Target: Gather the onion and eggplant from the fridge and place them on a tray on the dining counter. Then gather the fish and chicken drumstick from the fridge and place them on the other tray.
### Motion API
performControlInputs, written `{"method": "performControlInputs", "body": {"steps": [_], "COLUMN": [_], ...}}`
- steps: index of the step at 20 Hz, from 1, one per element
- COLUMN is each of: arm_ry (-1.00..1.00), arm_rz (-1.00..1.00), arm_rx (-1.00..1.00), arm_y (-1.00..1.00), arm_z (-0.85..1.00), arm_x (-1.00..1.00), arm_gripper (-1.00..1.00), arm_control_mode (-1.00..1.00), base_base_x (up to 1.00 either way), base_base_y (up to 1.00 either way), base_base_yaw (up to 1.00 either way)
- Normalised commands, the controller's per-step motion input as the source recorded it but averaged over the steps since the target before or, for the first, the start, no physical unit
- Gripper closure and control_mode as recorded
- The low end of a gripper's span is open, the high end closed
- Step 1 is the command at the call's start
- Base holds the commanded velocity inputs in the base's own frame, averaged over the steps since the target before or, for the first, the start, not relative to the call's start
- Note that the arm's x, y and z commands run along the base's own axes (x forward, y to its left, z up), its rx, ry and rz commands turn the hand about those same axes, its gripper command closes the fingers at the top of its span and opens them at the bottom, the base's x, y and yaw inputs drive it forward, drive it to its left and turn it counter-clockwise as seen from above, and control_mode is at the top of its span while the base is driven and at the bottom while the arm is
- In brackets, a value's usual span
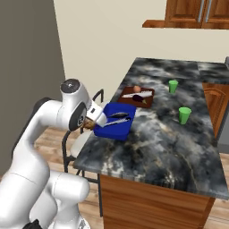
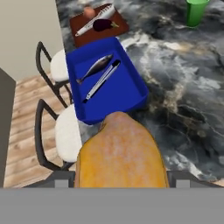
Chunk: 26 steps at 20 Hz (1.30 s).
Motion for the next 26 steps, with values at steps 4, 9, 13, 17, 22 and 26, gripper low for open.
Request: {"method": "performControlInputs", "body": {"steps": [4, 9, 13, 17, 22, 26], "arm_ry": [0.10, 0.08, 0.07, 0.03, 0.00, 0.00], "arm_rz": [0.00, 0.00, 0.00, 0.00, 0.00, 0.00], "arm_rx": [0.00, 0.00, 0.00, 0.00, 0.00, 0.00], "arm_y": [-0.09, -0.14, -0.11, -0.07, -0.05, -0.07], "arm_z": [-0.34, -0.44, -0.42, -0.44, -0.47, -0.43], "arm_x": [0.70, 0.64, 0.60, 0.54, 0.50, 0.53], "arm_gripper": [1.00, 1.00, 1.00, 1.00, 1.00, 1.00], "arm_control_mode": [-1.00, -1.00, -1.00, -1.00, -1.00, -1.00], "base_base_x": [0.00, 0.00, 0.00, 0.00, 0.00, 0.00], "base_base_y": [0.00, 0.00, 0.00, 0.00, 0.00, 0.00], "base_base_yaw": [0.00, 0.00, 0.00, 0.00, 0.00, 0.00]}}
